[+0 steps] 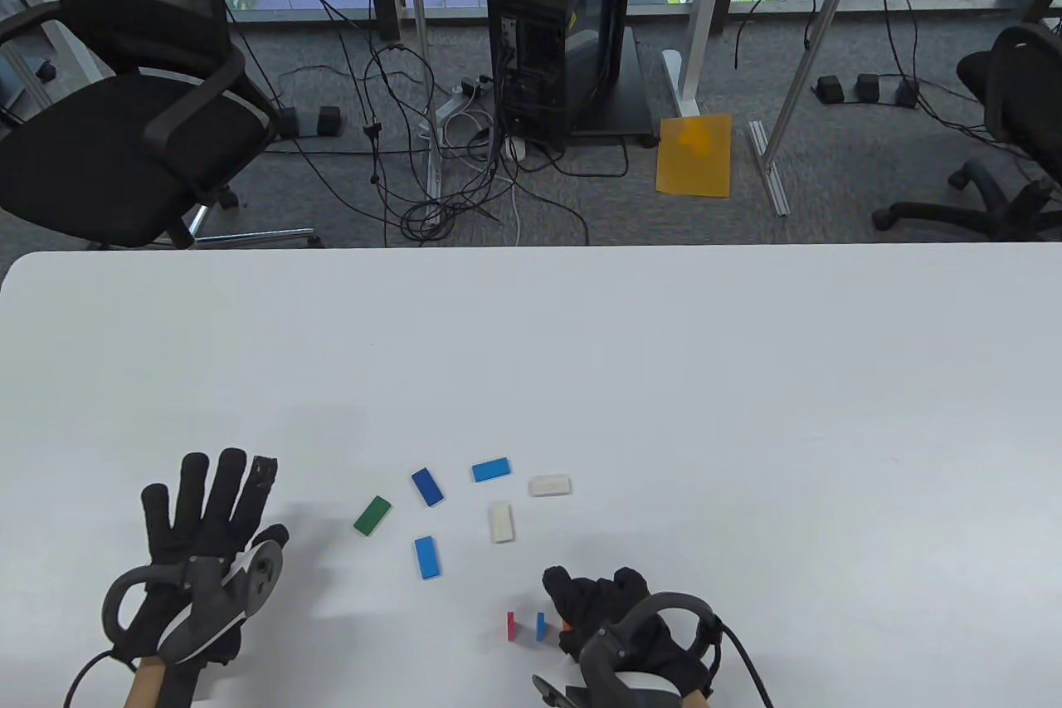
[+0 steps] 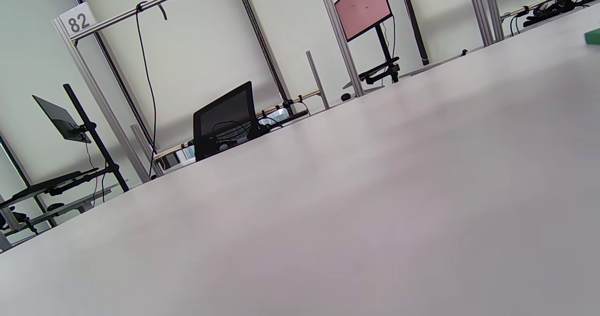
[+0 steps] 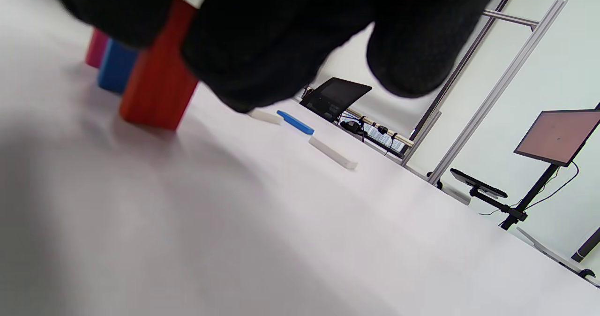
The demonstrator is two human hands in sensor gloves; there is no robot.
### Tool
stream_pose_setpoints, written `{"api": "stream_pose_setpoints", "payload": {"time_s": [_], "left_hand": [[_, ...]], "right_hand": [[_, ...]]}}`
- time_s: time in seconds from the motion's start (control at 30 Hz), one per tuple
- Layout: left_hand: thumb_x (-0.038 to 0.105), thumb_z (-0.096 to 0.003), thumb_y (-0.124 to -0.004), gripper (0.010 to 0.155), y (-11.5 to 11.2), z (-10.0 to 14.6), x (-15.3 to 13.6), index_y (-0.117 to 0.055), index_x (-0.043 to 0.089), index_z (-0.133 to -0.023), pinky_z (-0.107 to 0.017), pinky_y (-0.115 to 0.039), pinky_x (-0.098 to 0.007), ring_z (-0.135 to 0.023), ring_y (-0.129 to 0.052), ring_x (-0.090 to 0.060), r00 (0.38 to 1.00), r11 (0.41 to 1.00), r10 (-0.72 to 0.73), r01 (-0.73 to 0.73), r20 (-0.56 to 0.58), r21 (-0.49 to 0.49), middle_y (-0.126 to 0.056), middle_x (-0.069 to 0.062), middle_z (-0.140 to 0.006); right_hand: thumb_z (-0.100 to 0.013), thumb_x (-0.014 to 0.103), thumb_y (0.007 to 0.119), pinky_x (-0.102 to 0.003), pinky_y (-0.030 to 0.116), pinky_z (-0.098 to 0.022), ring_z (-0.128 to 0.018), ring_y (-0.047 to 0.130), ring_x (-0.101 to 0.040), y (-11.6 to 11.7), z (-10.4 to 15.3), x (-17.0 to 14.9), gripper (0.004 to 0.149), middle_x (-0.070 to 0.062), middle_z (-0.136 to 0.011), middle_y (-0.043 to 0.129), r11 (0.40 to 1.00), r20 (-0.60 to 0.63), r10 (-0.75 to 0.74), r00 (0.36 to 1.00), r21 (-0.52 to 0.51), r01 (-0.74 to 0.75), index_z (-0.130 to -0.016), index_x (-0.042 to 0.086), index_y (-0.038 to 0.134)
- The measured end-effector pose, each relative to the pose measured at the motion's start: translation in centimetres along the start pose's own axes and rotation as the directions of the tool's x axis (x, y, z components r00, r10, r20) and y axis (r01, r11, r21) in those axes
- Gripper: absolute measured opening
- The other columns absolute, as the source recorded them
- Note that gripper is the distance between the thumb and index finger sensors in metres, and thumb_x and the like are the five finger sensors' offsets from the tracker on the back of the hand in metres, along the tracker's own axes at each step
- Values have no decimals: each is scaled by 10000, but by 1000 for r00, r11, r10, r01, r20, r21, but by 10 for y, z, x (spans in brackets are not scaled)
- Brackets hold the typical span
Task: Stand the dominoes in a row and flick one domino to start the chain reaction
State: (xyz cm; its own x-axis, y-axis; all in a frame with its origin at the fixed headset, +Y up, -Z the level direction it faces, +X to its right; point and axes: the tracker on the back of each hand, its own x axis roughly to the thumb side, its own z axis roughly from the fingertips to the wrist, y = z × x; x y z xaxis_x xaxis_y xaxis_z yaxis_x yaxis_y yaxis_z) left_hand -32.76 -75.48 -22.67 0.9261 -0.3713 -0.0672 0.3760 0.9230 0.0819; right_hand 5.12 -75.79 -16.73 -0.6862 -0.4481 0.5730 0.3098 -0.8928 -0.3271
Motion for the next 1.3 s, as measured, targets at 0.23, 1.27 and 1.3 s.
{"api": "stream_pose_setpoints", "payload": {"time_s": [0.23,1.27,1.3], "left_hand": [[647,-435,-190,725,0,0,0,-17,392,-1091,-821,-259,-630,-1200,-252,-319,1000,1000,-3,3,2,-1,-287,81,-1283],[649,-434,-192,723,-1,0,1,5,395,-1082,-821,-255,-632,-1202,-251,-320,1000,1000,-3,3,6,0,-285,79,-1285],[649,-434,-193,724,-1,0,1,3,395,-1083,-820,-256,-632,-1201,-253,-323,1000,1000,-3,3,5,0,-288,77,-1285]], "right_hand": [[-361,495,715,-459,794,-486,-419,952,28,-2,0,0,778,40,-823,882,1000,8,1,1000,3,-1,-994,52,628],[-365,525,703,-472,779,-495,-473,960,-2,-5,1,1,816,9,-852,866,1000,12,12,1000,5,-12,-1010,36,605],[-364,525,704,-473,778,-496,-478,961,-4,-7,2,0,819,8,-855,863,1000,6,12,1000,0,-12,-1012,35,601]]}}
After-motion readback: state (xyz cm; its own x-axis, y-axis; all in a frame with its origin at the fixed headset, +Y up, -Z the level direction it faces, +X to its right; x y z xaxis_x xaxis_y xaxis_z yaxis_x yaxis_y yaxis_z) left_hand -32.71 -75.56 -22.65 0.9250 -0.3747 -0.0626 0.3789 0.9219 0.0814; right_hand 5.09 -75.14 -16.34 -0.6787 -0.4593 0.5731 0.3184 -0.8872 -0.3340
